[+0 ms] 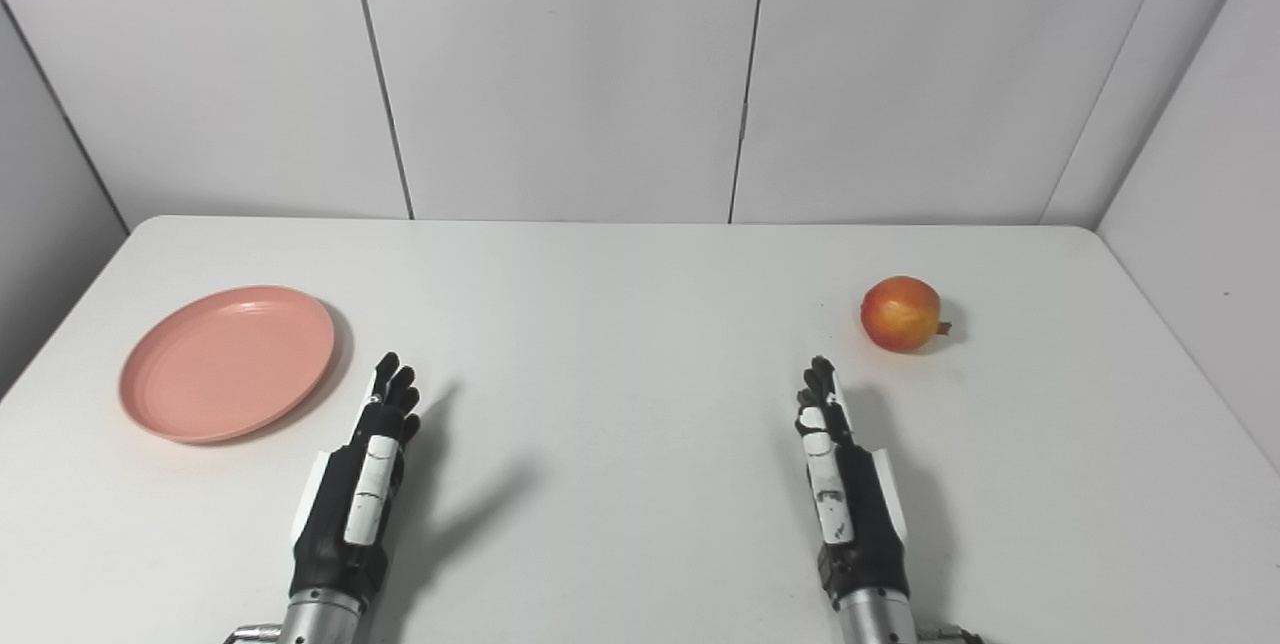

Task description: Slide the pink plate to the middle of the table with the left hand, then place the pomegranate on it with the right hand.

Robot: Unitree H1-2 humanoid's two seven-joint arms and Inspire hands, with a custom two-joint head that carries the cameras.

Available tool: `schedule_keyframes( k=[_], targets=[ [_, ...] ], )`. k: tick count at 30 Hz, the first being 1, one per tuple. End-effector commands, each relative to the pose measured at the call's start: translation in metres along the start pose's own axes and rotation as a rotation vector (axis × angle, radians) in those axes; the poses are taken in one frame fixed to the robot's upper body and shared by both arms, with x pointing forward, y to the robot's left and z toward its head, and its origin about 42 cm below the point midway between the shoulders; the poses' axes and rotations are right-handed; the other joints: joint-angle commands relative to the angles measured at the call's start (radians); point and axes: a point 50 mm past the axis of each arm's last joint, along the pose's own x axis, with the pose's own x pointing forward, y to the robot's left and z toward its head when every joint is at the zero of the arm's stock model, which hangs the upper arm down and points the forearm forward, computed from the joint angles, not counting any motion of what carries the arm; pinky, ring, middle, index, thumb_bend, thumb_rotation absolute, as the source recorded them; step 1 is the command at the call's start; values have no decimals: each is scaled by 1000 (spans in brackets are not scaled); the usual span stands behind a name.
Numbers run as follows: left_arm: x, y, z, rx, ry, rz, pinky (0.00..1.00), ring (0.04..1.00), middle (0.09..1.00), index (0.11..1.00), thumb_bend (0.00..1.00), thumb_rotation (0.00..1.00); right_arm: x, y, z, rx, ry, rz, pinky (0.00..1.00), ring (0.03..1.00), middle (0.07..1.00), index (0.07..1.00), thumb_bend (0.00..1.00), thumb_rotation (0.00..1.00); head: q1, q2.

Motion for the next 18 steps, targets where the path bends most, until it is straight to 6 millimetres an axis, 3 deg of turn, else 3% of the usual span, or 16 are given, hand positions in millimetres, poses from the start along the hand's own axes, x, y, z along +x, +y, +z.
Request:
schedule_keyframes(
  k=[1, 18],
  targets=[
    [-10, 15, 3, 39, -15, -13, 1000, 1000, 1000, 1000, 832, 938, -8, 1, -9, -11, -8, -1, 1000, 1000, 1000, 1000, 846, 979, 0, 1],
    [-9, 15, 3, 40, -13, -9, 1000, 1000, 1000, 1000, 836, 933, -9, 1, -10, -39, -38, 12, 1000, 1000, 1000, 988, 808, 991, 1, 2]
  ],
)
